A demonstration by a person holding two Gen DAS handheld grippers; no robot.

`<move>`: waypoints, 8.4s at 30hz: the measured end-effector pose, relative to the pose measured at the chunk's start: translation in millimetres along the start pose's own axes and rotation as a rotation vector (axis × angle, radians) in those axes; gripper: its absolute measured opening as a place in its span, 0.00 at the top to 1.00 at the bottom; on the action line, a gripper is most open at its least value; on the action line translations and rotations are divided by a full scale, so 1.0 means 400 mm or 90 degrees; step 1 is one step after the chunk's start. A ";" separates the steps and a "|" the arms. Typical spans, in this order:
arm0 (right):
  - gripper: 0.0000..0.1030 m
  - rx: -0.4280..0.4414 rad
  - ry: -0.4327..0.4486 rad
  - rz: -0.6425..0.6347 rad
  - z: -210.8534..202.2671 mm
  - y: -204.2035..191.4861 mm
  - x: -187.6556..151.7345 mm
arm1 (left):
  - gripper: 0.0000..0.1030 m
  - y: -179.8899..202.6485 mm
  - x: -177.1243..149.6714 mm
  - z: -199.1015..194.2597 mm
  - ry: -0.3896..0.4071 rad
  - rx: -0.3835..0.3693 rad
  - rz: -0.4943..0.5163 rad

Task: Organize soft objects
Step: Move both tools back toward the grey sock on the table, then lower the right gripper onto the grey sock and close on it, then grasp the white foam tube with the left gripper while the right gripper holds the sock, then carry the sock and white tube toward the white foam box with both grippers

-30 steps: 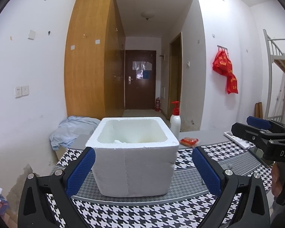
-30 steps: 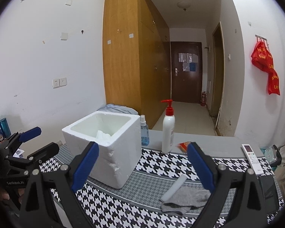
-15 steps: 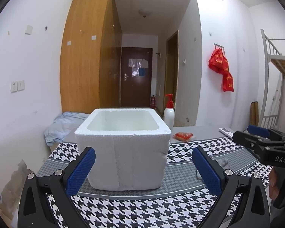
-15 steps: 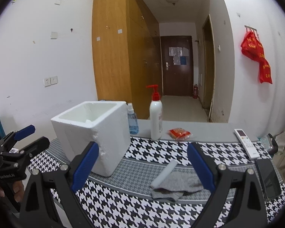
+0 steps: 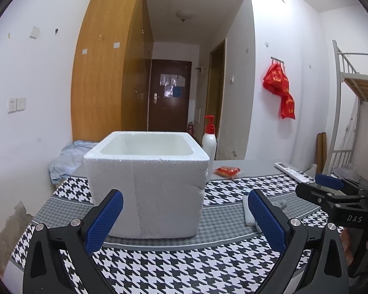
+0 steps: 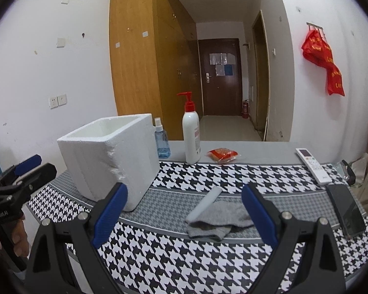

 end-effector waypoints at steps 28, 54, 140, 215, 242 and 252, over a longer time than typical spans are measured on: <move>0.07 -0.085 -0.030 0.031 -0.026 0.127 -0.079 | 0.01 0.132 -0.058 0.093 -0.067 -0.087 0.034; 0.07 -0.062 -0.096 0.053 0.058 0.170 -0.115 | 0.01 0.219 -0.088 0.212 -0.143 -0.132 0.086; 0.86 -0.034 -0.254 0.028 0.133 0.265 -0.170 | 0.13 0.280 -0.167 0.458 -0.332 -0.144 0.072; 0.86 -0.062 -0.213 0.033 0.079 0.242 -0.140 | 0.84 0.274 -0.143 0.418 -0.288 -0.202 0.060; 0.86 -0.058 -0.129 -0.004 -0.044 0.148 -0.061 | 0.83 0.231 -0.031 0.238 -0.168 -0.155 0.071; 0.86 -0.051 -0.107 -0.013 -0.076 0.131 -0.040 | 0.83 0.216 -0.006 0.182 -0.136 -0.138 0.069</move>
Point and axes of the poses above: each gripper's, at about its wrist camera, not at the fingertips, and z roughly the way its jaws point, y to its right, x to its top, the point moved 6 cm from there along z, roughly the way its jaws point, and after that the axes turned 7 degrees about -x, right-handed, at the moved point
